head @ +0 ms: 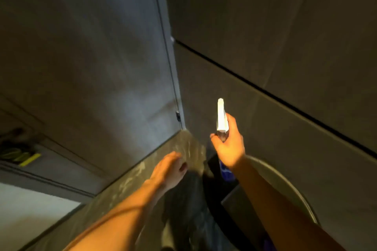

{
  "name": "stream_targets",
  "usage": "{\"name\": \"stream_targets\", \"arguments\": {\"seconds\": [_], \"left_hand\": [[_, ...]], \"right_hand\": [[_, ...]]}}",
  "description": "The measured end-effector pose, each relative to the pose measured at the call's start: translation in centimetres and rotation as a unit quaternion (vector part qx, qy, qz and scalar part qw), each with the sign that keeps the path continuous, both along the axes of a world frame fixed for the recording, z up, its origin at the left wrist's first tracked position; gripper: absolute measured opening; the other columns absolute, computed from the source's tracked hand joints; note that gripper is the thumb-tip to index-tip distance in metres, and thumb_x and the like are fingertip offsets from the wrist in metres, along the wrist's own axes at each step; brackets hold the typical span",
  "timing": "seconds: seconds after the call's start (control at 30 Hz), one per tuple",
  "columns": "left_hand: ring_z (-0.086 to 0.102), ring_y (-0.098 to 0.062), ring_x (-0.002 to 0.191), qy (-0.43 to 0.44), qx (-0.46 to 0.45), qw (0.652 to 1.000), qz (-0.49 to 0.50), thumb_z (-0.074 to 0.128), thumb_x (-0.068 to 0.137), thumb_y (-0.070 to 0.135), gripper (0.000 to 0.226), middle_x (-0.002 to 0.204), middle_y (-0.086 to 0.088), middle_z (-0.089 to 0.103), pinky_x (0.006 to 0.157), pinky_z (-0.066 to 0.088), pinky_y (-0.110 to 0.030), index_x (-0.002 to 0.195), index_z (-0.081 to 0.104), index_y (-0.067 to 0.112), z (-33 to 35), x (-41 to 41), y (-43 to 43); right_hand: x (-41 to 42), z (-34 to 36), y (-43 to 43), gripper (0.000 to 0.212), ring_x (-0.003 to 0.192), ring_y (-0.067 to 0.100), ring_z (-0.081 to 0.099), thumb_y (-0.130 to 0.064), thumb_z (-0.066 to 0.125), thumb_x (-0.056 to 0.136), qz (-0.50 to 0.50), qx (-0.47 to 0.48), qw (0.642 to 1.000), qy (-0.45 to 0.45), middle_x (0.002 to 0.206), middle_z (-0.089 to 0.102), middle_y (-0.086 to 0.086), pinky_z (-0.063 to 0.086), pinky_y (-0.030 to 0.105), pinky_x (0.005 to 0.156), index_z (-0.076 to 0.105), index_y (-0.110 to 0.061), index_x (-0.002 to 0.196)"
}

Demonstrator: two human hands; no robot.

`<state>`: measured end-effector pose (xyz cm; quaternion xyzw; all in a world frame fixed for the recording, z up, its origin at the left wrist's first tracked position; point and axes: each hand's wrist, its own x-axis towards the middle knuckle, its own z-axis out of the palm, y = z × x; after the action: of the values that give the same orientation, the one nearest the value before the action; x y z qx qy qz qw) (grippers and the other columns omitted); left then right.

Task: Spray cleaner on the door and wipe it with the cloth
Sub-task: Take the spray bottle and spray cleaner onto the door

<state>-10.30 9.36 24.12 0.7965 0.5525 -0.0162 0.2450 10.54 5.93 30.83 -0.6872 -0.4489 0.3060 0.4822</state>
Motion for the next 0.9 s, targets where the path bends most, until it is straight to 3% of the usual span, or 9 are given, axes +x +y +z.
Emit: {"name": "stream_targets", "arguments": {"seconds": [0.17,0.27,0.37,0.43,0.5,0.63,0.8,0.9], "left_hand": [[0.057,-0.025,0.125,-0.015,0.086,0.991,0.100,0.048,0.098,0.041,0.042,0.132,-0.006,0.061,0.106,0.042,-0.034,0.130,0.058,0.016,10.8,-8.3,4.3],[0.057,-0.024,0.123,-0.011,0.162,0.975,0.151,0.043,0.097,0.045,0.045,0.129,-0.005,0.061,0.105,0.041,-0.032,0.129,0.058,0.016,17.9,-13.3,7.2],[0.060,-0.027,0.115,-0.023,0.239,0.951,0.194,0.023,0.085,0.060,0.070,0.121,-0.007,0.063,0.100,0.047,-0.036,0.122,0.061,0.015,23.9,-18.5,9.9],[0.061,-0.029,0.113,-0.026,0.281,0.935,0.216,0.020,0.082,0.061,0.074,0.119,-0.007,0.063,0.099,0.049,-0.038,0.123,0.061,0.015,27.3,-21.9,11.6],[0.061,-0.029,0.113,-0.027,0.318,0.920,0.228,0.023,0.085,0.059,0.070,0.118,-0.007,0.063,0.098,0.049,-0.039,0.123,0.060,0.016,30.5,-25.1,13.1],[0.059,-0.028,0.117,-0.020,0.373,0.895,0.244,0.044,0.097,0.046,0.046,0.123,-0.008,0.061,0.100,0.048,-0.040,0.128,0.058,0.014,36.1,-31.0,16.2],[0.058,-0.033,0.117,0.008,0.449,0.864,0.228,0.048,0.098,0.041,0.043,0.125,-0.012,0.060,0.099,0.050,-0.043,0.127,0.058,0.011,42.3,-37.6,20.7],[0.057,-0.033,0.117,0.029,0.505,0.836,0.214,0.046,0.096,0.043,0.045,0.129,-0.012,0.057,0.097,0.051,-0.046,0.125,0.059,0.011,45.7,-40.7,23.7]], "right_hand": [[-6.7,9.3,6.7,0.067,0.082,0.011,0.066,-0.017,0.076,0.078,0.114,0.048,0.992,0.005,0.094,0.070,-0.013,0.057,0.043,0.083,0.046,-0.048,0.130],[-11.6,15.2,10.9,0.060,0.080,0.015,0.067,-0.021,0.073,0.081,0.162,0.109,0.981,-0.004,0.092,0.071,-0.012,0.058,0.047,0.078,0.046,-0.057,0.121],[-16.5,20.7,14.4,0.055,0.073,0.007,0.063,-0.023,0.070,0.087,0.196,0.163,0.967,0.001,0.084,0.066,-0.018,0.055,0.034,0.068,0.045,-0.061,0.118],[-19.8,23.9,16.3,0.052,0.074,0.003,0.062,-0.025,0.070,0.089,0.212,0.185,0.959,0.002,0.084,0.064,-0.018,0.050,0.023,0.064,0.046,-0.055,0.124],[-22.9,26.7,18.1,0.053,0.082,0.001,0.064,-0.027,0.071,0.090,0.228,0.203,0.952,0.008,0.093,0.065,-0.019,0.048,0.018,0.068,0.047,-0.050,0.131],[-28.9,31.3,21.5,0.055,0.097,0.002,0.066,-0.027,0.070,0.088,0.256,0.230,0.939,0.015,0.107,0.069,-0.020,0.053,0.023,0.080,0.049,-0.052,0.132],[-35.9,36.2,24.4,0.049,0.095,0.002,0.065,-0.020,0.067,0.091,0.278,0.248,0.928,0.030,0.105,0.067,-0.020,0.049,0.014,0.070,0.050,-0.045,0.129],[-39.5,38.8,25.9,0.047,0.093,0.003,0.066,-0.017,0.067,0.091,0.292,0.258,0.920,0.038,0.104,0.068,-0.017,0.053,0.016,0.070,0.052,-0.043,0.127]]}}
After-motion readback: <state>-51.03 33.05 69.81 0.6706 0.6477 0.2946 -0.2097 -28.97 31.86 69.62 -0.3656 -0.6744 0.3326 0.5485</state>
